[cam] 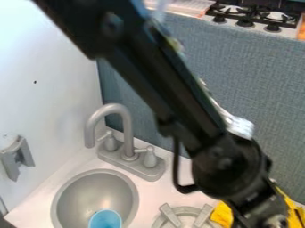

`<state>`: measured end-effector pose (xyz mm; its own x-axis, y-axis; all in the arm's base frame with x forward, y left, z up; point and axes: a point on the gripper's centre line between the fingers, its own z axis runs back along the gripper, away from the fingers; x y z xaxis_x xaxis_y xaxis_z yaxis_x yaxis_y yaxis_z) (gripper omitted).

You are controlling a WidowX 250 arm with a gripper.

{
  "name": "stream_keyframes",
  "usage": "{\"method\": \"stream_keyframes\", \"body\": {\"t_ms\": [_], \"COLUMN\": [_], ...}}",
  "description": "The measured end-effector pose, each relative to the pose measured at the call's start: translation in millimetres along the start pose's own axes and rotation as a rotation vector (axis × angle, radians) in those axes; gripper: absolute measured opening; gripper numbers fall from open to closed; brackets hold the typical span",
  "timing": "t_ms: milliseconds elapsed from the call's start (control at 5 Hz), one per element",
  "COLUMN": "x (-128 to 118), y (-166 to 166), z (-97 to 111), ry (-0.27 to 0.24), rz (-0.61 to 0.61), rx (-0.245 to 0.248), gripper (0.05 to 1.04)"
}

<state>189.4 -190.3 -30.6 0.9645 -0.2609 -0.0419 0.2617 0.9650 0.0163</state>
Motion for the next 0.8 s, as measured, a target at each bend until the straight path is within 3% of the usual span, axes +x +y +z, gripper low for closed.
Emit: {"method": "stream_keyframes", "body": {"t_ms": [400, 800], "x": [14, 30], "y": [1, 11], "z": [-24, -38], "ry": [0.026, 0.053], "rz": [-0.014, 0.014], "rx": [0.070, 0.094], "gripper": [1.000, 1.000]}}
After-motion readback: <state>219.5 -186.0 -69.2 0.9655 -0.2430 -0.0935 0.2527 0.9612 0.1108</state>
